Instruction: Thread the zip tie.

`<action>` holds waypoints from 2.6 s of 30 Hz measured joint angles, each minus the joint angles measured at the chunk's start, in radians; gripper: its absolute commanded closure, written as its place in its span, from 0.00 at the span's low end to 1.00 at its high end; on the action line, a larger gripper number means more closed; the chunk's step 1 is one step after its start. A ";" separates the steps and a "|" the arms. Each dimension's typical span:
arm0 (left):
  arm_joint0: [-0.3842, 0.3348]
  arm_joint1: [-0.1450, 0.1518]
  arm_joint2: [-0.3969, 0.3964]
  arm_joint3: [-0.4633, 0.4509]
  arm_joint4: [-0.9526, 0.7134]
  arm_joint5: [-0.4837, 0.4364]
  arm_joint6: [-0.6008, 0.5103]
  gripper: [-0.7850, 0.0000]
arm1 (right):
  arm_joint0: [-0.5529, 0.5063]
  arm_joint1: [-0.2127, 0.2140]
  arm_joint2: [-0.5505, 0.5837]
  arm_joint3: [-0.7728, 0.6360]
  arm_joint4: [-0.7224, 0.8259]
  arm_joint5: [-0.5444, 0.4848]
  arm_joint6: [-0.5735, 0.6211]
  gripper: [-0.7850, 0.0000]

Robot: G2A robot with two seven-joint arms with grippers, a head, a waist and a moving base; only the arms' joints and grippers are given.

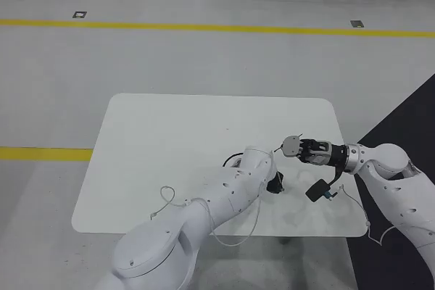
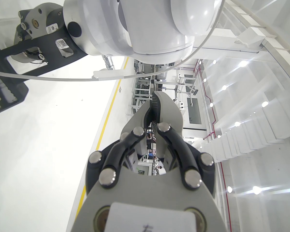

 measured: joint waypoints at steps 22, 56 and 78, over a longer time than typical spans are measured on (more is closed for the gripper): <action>0.018 0.016 -0.023 -0.045 0.060 0.019 0.043 0.74 | 0.000 0.000 0.000 0.000 0.000 0.000 0.000 1.00; 0.008 -0.026 -0.037 0.046 0.095 0.015 0.071 1.00 | 0.000 0.000 0.000 0.000 0.000 0.000 0.000 1.00; 0.242 0.180 -0.204 -0.459 0.241 0.176 -0.127 1.00 | 0.000 0.000 0.000 0.000 0.000 0.000 0.000 1.00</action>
